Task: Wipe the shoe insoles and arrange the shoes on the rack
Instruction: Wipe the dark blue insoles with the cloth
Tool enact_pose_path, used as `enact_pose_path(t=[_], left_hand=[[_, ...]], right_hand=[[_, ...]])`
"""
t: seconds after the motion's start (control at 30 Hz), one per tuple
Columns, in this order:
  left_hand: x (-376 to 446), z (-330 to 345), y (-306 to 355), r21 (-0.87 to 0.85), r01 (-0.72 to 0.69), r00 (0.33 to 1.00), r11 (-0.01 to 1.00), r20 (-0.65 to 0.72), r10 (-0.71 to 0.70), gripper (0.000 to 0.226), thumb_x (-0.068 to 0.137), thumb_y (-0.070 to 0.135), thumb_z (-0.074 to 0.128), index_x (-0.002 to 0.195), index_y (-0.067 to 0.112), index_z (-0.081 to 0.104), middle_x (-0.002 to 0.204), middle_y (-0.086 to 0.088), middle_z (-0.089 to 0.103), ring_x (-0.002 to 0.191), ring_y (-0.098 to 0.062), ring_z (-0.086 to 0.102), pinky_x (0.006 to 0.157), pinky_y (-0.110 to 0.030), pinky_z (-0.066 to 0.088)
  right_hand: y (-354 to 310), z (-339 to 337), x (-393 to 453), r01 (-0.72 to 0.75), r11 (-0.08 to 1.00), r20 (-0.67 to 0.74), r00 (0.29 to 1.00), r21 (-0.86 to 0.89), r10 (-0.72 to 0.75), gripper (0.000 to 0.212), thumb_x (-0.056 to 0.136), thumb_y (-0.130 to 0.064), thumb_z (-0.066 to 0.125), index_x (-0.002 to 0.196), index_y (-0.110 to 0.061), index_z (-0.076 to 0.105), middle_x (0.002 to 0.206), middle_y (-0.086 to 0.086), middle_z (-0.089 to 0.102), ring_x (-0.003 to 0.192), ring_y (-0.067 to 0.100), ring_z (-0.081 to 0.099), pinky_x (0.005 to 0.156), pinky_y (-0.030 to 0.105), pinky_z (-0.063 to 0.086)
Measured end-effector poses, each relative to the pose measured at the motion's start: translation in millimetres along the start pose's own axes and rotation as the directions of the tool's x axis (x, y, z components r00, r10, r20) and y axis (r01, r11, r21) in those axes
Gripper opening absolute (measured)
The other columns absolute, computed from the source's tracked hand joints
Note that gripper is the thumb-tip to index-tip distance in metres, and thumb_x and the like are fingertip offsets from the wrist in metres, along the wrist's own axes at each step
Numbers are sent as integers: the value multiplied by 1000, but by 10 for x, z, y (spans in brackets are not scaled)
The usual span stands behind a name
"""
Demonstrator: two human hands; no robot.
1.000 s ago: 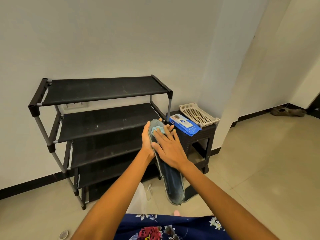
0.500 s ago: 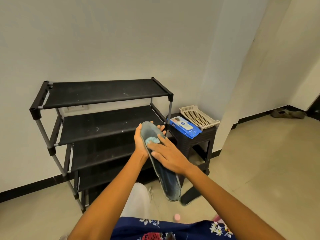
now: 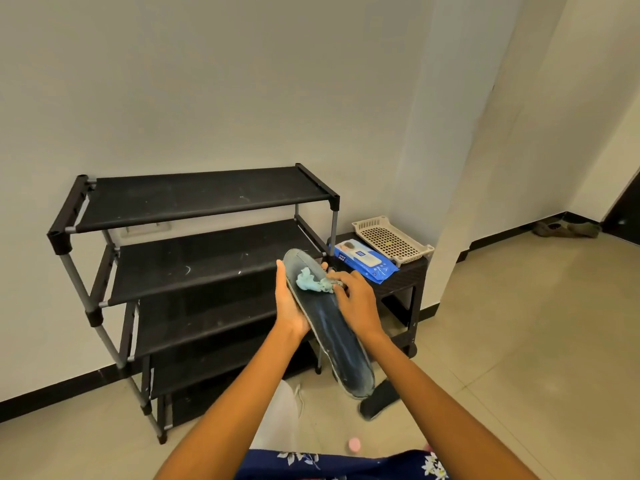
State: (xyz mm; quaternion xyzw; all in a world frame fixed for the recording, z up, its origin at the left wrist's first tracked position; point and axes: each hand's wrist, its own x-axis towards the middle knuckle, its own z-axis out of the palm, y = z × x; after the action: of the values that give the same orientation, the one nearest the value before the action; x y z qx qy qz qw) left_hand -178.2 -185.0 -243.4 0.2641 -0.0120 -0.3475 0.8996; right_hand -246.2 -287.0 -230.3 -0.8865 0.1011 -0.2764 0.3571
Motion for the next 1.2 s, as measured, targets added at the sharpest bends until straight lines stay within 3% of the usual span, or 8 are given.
enact_pose_path(t=[0.23,0.47,0.57,0.73,0.83,0.97,1.07,1.2], left_hand=[[-128,-29,-158,52,17,1000,999,8,-17,79,78,70,45,123,6,56,107,-18,67,95,-28,67,89,-42,50],[-47,-158,20,-24,59,998,998,13,-59,94,68,78,55,130,7,49,118,-15,59,107,-27,59,101,-43,43],[-74,-141,-67,-10,54,998,998,43,-54,94,73,77,48,135,7,50,136,-21,50,121,-34,52,105,-49,39],[-162,-101,-47,25,66,996,998,54,-67,92,72,75,51,127,3,56,132,-21,53,127,-33,47,108,-48,36],[-136,-138,58,-53,142,990,988,15,-141,86,57,65,75,116,4,60,128,-14,54,129,-25,45,110,-43,35],[-179,-63,-50,-95,207,978,974,29,-206,95,70,79,48,125,2,52,132,-23,52,124,-33,49,109,-47,32],[-182,-24,-34,-84,174,985,981,2,-174,94,67,79,54,126,5,52,126,-18,59,118,-30,55,104,-44,39],[-158,-81,83,-91,203,979,975,-6,-204,93,71,71,55,122,-6,55,130,-15,51,127,-23,45,114,-38,26]], right_hand=[[11,111,-17,157,912,93,987,-379,-132,30,93,-14,45,118,-21,61,110,2,55,104,18,46,83,29,36],[71,12,-307,569,775,349,810,-275,-471,36,94,-40,41,116,-23,65,129,-4,53,129,13,33,108,31,19],[137,-81,-178,476,723,351,875,-500,-334,51,95,-48,23,124,-27,59,153,-2,29,145,21,10,116,40,-2],[20,57,-255,417,829,434,868,-373,-242,60,93,-57,16,137,-28,45,159,-7,1,142,16,-23,115,43,-13],[138,10,-358,549,736,485,806,-396,-340,57,96,-56,13,140,-31,40,158,-8,4,143,17,-20,115,41,-13],[132,-110,-152,374,786,396,900,-493,-180,65,90,-58,2,145,-36,29,159,-6,1,141,16,-19,117,48,-6],[-13,-2,-157,415,815,390,884,-404,-257,59,92,-54,14,142,-33,37,158,-5,12,144,18,-8,117,41,-8],[63,-66,-132,545,782,301,833,-304,-463,23,91,-31,52,104,-22,69,121,2,60,113,16,45,94,38,42]])
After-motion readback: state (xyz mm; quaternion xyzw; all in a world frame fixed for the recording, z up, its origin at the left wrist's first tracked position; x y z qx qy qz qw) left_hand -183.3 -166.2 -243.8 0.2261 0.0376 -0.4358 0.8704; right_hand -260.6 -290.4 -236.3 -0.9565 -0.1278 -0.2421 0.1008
